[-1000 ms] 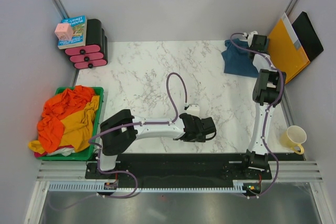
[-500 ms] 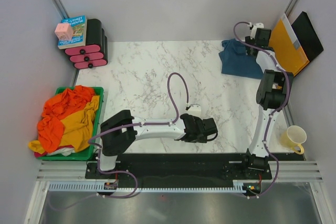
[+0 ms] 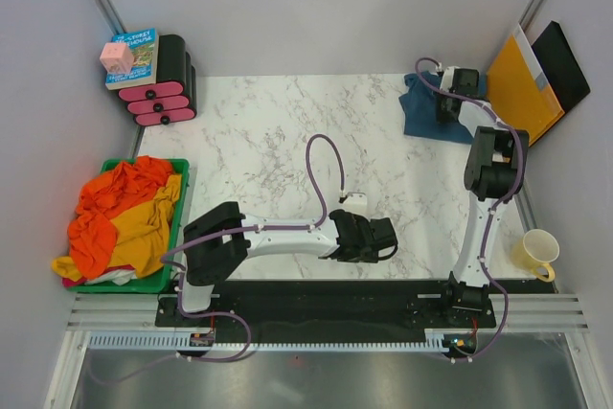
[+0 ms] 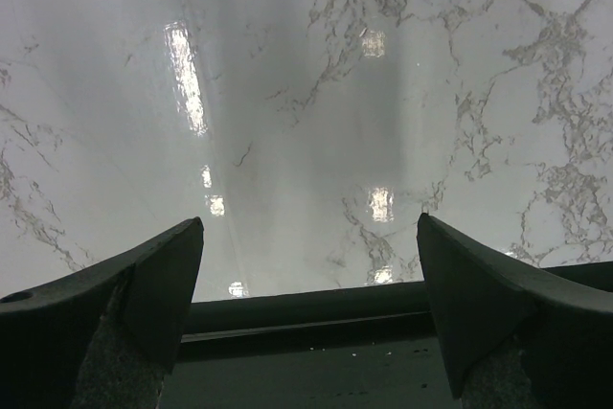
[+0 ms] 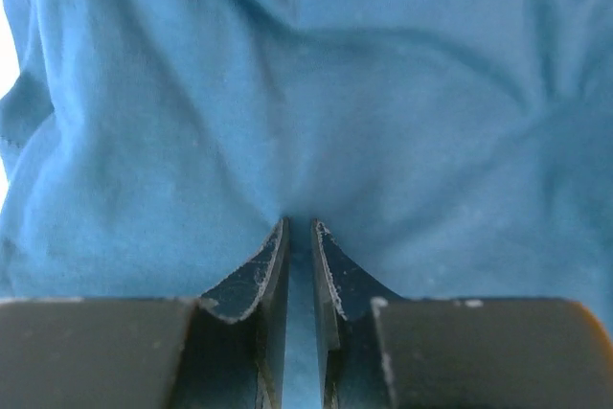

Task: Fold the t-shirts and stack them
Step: Put the neatly folded tshirt into the corner of the board with the right arm

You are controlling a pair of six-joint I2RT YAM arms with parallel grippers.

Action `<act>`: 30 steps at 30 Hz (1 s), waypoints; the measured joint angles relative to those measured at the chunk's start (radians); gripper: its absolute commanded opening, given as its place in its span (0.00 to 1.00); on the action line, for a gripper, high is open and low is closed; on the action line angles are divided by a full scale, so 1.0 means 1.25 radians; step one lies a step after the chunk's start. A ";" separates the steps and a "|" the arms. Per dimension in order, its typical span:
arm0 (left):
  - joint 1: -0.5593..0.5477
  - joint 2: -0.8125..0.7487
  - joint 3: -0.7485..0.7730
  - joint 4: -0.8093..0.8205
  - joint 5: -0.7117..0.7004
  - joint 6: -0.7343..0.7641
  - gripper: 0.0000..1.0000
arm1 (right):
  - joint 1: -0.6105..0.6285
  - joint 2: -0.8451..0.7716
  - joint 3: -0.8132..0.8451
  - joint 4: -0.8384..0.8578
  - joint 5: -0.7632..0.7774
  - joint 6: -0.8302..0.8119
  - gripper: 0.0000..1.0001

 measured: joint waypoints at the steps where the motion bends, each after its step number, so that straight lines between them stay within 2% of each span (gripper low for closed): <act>1: -0.001 0.000 -0.001 0.000 0.000 -0.003 1.00 | -0.001 0.011 0.000 -0.001 0.000 0.001 0.22; 15: -0.002 0.000 -0.012 0.000 0.000 -0.014 1.00 | -0.053 0.015 0.006 -0.008 -0.014 -0.019 0.27; 19: -0.002 0.002 -0.010 0.000 0.000 -0.014 1.00 | -0.078 0.006 -0.006 -0.008 -0.022 -0.034 0.48; 22: -0.002 0.011 0.001 0.000 0.000 -0.014 1.00 | -0.089 0.000 -0.009 -0.010 -0.049 -0.028 0.57; 26: -0.002 0.020 0.009 0.000 0.000 -0.014 1.00 | -0.088 -0.004 0.003 -0.029 -0.083 0.005 0.52; 30: -0.002 0.025 0.012 0.000 0.000 -0.014 1.00 | -0.080 0.020 0.082 -0.078 -0.091 0.029 0.44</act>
